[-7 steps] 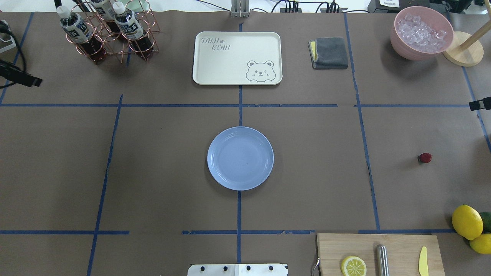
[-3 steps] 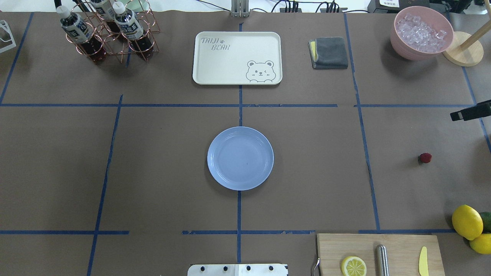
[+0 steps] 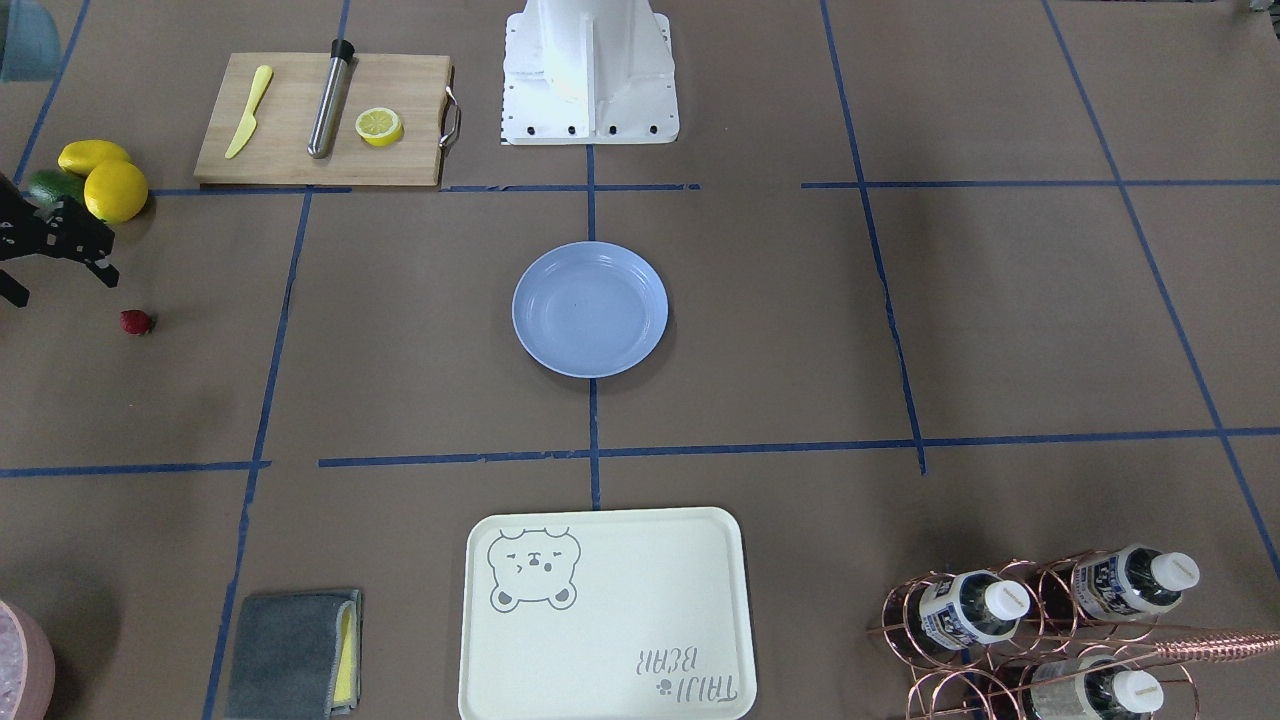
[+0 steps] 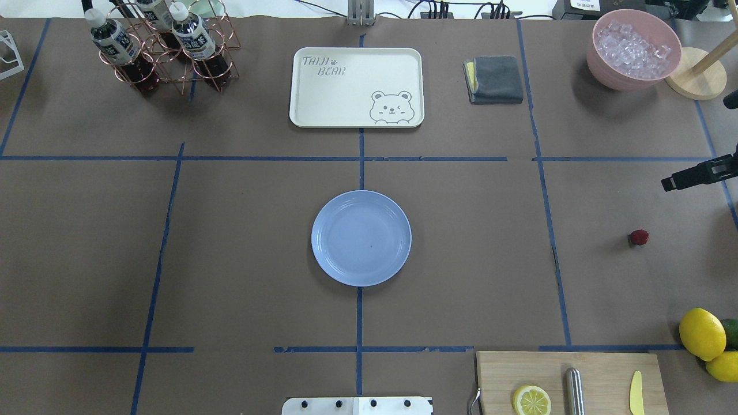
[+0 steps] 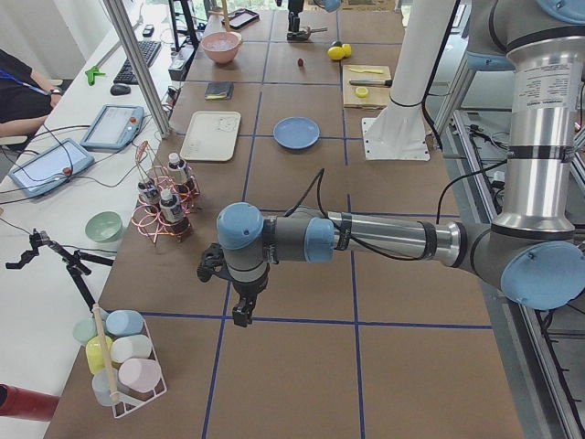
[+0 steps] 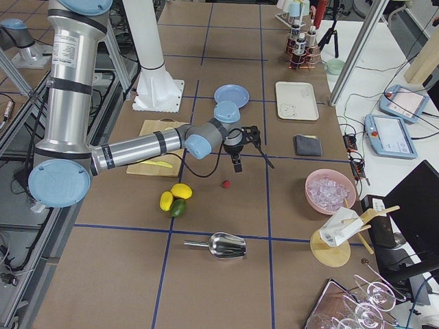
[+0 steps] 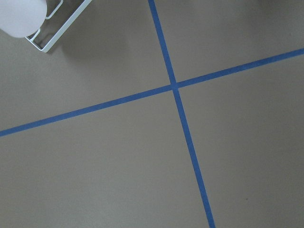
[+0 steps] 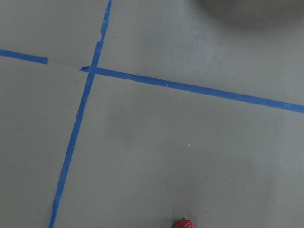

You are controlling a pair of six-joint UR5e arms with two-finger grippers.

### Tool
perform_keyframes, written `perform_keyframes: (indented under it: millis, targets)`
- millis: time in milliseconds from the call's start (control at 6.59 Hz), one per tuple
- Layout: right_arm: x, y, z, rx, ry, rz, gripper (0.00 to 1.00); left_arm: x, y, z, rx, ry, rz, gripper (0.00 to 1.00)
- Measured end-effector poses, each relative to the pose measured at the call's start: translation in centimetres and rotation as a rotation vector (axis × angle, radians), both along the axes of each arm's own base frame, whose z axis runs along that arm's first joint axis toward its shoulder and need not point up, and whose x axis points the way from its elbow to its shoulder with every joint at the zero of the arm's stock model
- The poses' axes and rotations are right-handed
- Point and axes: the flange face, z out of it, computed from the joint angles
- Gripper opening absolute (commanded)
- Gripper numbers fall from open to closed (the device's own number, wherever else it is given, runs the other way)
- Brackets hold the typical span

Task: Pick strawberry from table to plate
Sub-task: 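Lower the right gripper onto the red strawberry and grasp it, then carry the strawberry with the right gripper over the light blue plate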

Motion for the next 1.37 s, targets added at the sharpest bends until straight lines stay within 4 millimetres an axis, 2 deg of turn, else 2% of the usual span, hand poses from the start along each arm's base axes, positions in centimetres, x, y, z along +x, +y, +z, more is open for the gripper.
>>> perform_keyframes:
  millis: [152, 304, 607, 759, 911, 1062, 1366]
  targets:
    - [-2.2, 0.8, 3.0, 0.019, 0.003, 0.019, 1.00, 0.0, 0.0, -0.1, 0.003, 0.002, 0.000, 1.00]
    - [-3.4, 1.7, 5.8, 0.041, 0.005, 0.023, 1.00, -0.1, 0.1, -0.1, 0.004, 0.003, 0.000, 1.00]
    - [-4.8, 2.8, 8.7, 0.055, 0.025, 0.013, 0.84, -0.1, 0.1, 0.0, 0.003, 0.003, 0.000, 1.00]
    - [-5.3, 3.0, 9.3, 0.054, 0.036, 0.006, 0.67, -0.1, 0.1, 0.0, 0.002, 0.004, 0.000, 1.00]
    - [-5.5, 3.2, 9.7, 0.053, 0.043, 0.004, 0.28, -0.1, 0.1, 0.0, 0.002, 0.004, 0.000, 1.00]
    - [-5.6, 3.2, 9.7, 0.053, 0.044, 0.002, 0.00, -0.1, 0.1, 0.0, 0.002, 0.004, 0.000, 1.00]
    - [-5.8, 3.0, 9.5, 0.056, 0.039, 0.001, 0.00, -0.1, 0.1, -0.1, 0.004, 0.004, 0.000, 1.00]
